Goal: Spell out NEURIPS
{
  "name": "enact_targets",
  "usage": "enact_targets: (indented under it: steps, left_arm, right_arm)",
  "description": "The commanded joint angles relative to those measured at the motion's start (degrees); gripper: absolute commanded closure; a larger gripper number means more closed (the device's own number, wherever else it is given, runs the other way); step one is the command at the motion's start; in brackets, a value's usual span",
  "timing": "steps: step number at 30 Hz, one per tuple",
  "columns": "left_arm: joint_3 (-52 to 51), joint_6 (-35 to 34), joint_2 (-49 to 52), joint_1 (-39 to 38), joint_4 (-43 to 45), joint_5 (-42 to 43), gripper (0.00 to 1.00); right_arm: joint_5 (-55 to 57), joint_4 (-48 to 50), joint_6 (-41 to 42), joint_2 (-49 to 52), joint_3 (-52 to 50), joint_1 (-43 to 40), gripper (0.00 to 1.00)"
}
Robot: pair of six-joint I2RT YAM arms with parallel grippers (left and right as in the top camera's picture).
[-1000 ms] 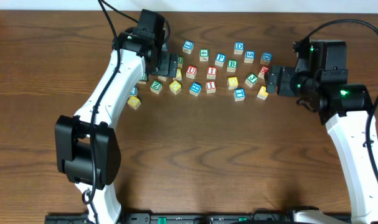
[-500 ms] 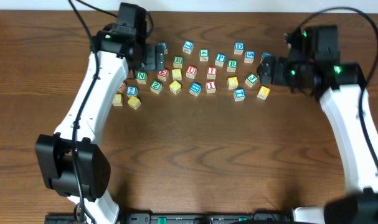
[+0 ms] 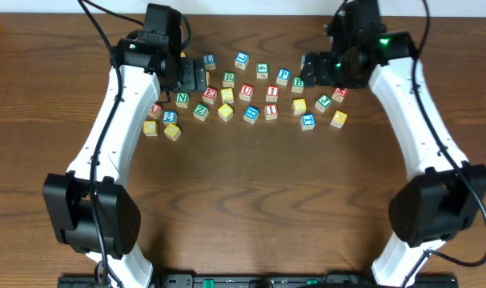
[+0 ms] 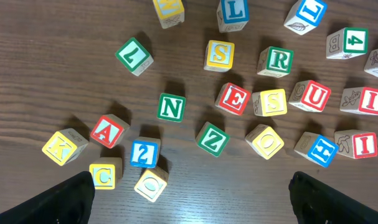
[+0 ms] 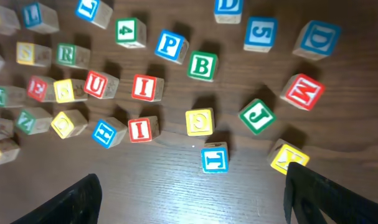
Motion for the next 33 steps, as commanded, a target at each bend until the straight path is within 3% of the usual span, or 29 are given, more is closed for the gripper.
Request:
enact_targets:
  steps: [1,7,16,33]
  left_arm:
    - [1.2,-1.0,-1.3,0.2,-0.2,-0.3,0.02]
    - [1.2,-1.3,-1.3,0.2,-0.6,-0.3,0.02]
    - [1.2,-1.9,-1.2,0.2,-1.0,-0.3,0.02]
    - [0.3,-2.3,-0.4,0.2,-0.9,-0.3,0.02]
  right_arm:
    - [3.9,0.6,0.6,0.5,1.6,1.9,0.11]
    - [6.6,1.7,0.6,1.0,1.6,3.8,0.11]
    - [8.3,1.8,3.2,2.8,1.5,4.4,0.20]
    - [8.3,1.2,4.5,3.8,1.5,4.4,0.14]
